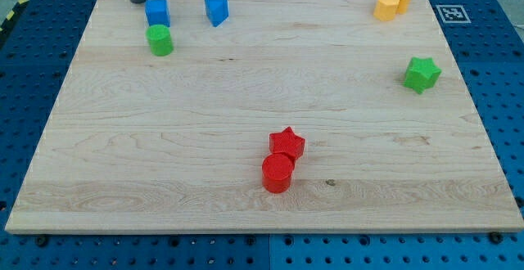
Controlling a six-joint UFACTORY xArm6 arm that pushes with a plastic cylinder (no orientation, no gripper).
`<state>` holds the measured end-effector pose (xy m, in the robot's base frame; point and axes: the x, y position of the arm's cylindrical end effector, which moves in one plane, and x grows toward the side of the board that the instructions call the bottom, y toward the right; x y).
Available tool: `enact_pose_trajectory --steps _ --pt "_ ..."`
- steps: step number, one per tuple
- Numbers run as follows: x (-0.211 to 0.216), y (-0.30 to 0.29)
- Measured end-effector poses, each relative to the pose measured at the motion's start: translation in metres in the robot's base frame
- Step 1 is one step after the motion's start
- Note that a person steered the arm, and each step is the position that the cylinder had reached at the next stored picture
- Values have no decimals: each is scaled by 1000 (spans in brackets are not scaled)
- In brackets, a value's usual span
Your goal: Move blue cube closer to the blue triangle
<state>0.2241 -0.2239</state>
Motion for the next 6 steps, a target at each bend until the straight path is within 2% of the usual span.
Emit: enact_pose_trajectory --steps 1,3,4,5,6 --pt "27 8" --pt "30 31" --pt "32 65" --pt "51 94" --pt "88 115"
